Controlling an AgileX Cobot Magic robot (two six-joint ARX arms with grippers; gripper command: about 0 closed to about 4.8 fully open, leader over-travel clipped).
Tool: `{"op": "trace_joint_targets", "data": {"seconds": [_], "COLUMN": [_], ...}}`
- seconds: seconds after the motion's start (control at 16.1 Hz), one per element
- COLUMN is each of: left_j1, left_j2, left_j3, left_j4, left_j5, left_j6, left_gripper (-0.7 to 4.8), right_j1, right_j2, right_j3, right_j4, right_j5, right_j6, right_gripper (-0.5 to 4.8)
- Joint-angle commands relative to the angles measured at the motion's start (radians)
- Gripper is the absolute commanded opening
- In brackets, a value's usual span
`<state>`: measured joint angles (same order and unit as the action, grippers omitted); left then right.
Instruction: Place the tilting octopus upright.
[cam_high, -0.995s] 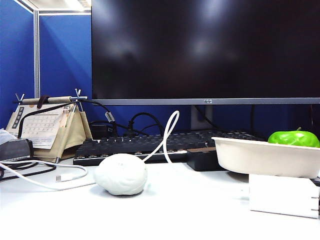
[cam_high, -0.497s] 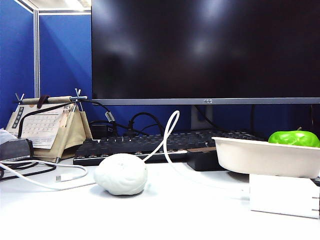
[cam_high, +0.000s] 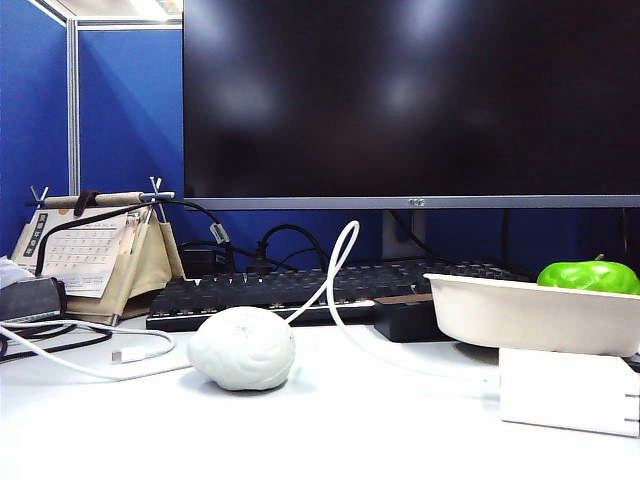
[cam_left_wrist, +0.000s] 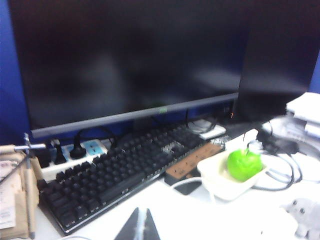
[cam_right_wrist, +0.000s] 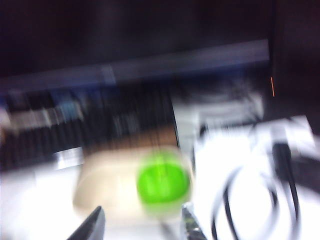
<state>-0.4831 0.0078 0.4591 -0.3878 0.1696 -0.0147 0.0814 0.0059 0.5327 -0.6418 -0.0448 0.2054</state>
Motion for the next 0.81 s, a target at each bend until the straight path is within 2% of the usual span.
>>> {"op": "trace_joint_targets", "data": {"seconds": [0.06,0.12,0.25,0.5,0.62,0.81], "left_j1": [0.001,0.001,0.001,0.001,0.001,0.001], "left_j2": [0.001,0.001,0.001,0.001,0.001,0.001], "left_j3": [-0.050,-0.053,-0.055,-0.092,-0.127,-0.173], "left_j4": [0.045,0.062,0.061,0.061,0.079,0.087], "left_j5": [-0.036,-0.044,-0.105,-0.103,-0.105,-0.106], "left_j6": [0.042,0.042,0.041,0.013,-0.023,-0.028], "left_gripper": [-0.06,-0.06,-0.06,-0.06,-0.06,-0.06], "right_j1": [0.000,0.000,0.000,0.000,0.000,0.000], "right_j2": [0.001,0.001,0.001,0.000,0.000,0.000], "right_j3": [-0.051,-0.074,-0.146,-0.245,-0.264,-0.268], "right_j4": [0.121,0.140,0.199,0.259,0.256,0.242], "right_j5": [0.002,0.002,0.002,0.002,0.002,0.001], "right_j6": [0.004,0.004,0.004,0.008,0.008,0.008], "right_gripper": [1.14,-0.08,-0.05,-0.06,-0.05,-0.05]}}
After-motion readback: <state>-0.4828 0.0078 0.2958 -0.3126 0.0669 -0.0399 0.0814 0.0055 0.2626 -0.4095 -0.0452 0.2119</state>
